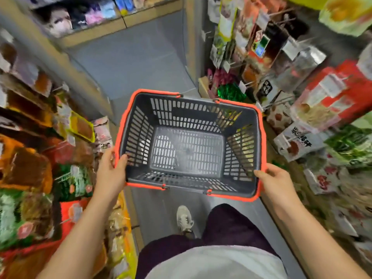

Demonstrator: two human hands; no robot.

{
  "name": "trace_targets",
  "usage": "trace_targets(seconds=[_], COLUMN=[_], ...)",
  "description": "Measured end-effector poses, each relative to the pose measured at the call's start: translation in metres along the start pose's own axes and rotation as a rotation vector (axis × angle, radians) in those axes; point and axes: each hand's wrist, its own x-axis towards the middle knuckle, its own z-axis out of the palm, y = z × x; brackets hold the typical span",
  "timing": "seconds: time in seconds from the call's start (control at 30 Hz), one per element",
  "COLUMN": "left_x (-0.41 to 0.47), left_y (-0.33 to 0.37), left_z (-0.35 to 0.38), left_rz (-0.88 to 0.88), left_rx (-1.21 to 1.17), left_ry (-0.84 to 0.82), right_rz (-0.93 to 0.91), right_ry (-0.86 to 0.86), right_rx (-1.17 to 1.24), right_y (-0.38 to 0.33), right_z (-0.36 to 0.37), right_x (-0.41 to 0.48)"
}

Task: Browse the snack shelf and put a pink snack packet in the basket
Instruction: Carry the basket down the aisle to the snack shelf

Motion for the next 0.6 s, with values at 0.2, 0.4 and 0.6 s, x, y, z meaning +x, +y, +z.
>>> trace_targets(seconds=[0.2, 0.4, 0.6], left_x=[0.146, 0.285, 0.374], left_y=[0.039, 0.067, 0.079], left_z=[0.022, 0.061, 0.077], left_rz=[0.066, 0.097, 0.013], left_rx=[0.098, 0.231, 0.202], left_ry=[-0.02, 0.124, 0.147], right_rz=[0.053, -0.016, 0.005], right_ry=[-0.076, -0.11, -0.088], right_rx=[0.201, 0.249, 0.151], right_y=[-0.055, -0.104, -0.169], right_z=[0.062, 0.114, 0.167], right_x=[0.079, 0.214, 0.323])
